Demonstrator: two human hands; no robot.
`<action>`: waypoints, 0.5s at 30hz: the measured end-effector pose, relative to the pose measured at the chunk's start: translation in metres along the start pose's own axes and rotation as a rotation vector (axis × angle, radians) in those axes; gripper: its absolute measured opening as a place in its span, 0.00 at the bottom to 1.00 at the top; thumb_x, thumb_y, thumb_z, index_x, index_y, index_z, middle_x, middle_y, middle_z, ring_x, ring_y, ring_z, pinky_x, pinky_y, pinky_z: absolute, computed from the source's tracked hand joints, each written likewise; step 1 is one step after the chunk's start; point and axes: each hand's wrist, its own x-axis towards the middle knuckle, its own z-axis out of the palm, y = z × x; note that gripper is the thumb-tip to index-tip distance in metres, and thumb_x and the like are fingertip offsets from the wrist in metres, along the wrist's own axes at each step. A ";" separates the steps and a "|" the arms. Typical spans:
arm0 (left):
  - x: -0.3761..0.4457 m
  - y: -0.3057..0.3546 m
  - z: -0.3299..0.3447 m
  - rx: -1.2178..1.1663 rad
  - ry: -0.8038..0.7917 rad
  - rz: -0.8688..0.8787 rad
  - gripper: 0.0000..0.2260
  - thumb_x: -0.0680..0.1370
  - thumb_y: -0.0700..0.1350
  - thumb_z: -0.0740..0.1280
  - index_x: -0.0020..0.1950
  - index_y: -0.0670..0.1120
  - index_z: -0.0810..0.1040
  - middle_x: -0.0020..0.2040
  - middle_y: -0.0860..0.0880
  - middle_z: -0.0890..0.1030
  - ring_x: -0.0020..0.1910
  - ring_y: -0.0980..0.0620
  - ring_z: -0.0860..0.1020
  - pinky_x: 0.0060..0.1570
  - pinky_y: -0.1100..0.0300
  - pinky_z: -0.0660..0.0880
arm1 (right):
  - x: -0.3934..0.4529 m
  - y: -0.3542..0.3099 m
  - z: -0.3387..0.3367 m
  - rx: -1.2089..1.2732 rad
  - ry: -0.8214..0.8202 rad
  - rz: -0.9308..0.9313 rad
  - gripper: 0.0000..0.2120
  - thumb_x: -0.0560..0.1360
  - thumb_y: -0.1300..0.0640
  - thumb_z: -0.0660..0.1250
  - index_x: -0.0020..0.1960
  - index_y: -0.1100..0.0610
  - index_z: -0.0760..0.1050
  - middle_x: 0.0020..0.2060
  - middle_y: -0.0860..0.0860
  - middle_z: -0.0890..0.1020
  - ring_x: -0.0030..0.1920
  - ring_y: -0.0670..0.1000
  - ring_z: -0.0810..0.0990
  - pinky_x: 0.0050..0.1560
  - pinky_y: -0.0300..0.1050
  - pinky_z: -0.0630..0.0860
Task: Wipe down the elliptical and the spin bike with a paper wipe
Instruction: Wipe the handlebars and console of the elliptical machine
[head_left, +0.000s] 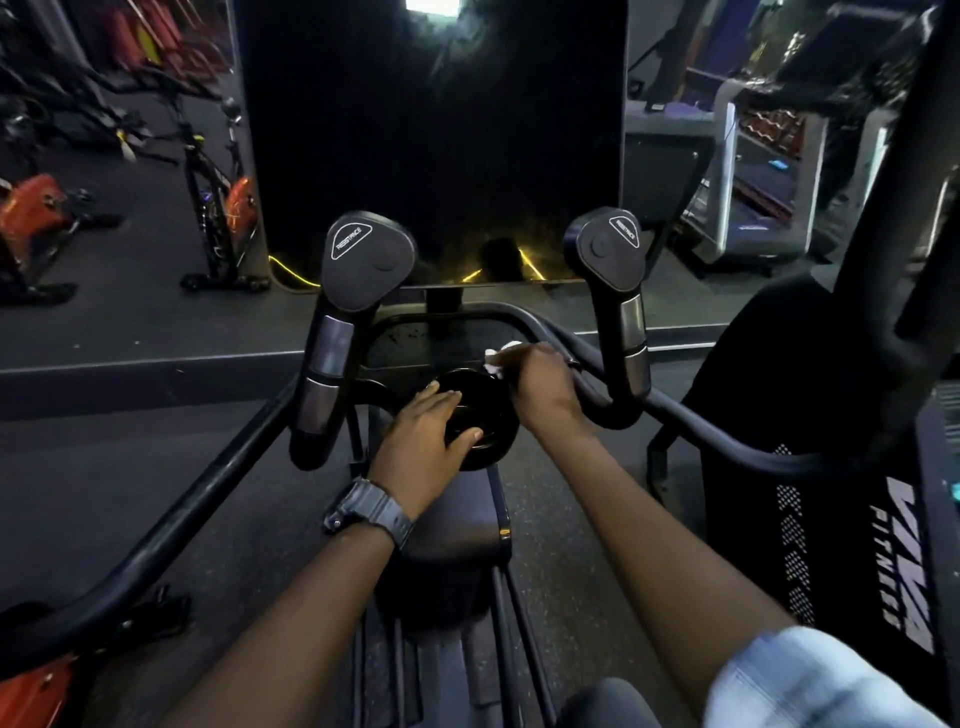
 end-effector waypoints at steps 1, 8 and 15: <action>0.001 -0.001 0.000 0.002 0.000 0.004 0.24 0.79 0.51 0.68 0.72 0.42 0.71 0.72 0.46 0.73 0.76 0.51 0.62 0.73 0.61 0.57 | -0.003 0.001 0.007 0.011 -0.012 -0.029 0.10 0.78 0.55 0.62 0.51 0.54 0.83 0.46 0.49 0.82 0.46 0.49 0.80 0.49 0.32 0.73; -0.002 0.001 -0.002 -0.006 -0.019 0.027 0.26 0.80 0.51 0.65 0.75 0.42 0.67 0.75 0.47 0.69 0.78 0.53 0.58 0.73 0.65 0.51 | 0.007 0.007 0.004 0.064 0.078 0.158 0.13 0.76 0.66 0.62 0.57 0.59 0.81 0.55 0.58 0.80 0.57 0.56 0.77 0.54 0.38 0.69; -0.002 0.006 0.002 0.191 -0.095 0.077 0.28 0.84 0.52 0.53 0.79 0.39 0.51 0.81 0.43 0.52 0.80 0.49 0.46 0.77 0.58 0.41 | -0.010 0.010 0.012 0.041 0.063 0.032 0.09 0.76 0.60 0.65 0.54 0.54 0.81 0.51 0.53 0.82 0.53 0.52 0.79 0.53 0.39 0.71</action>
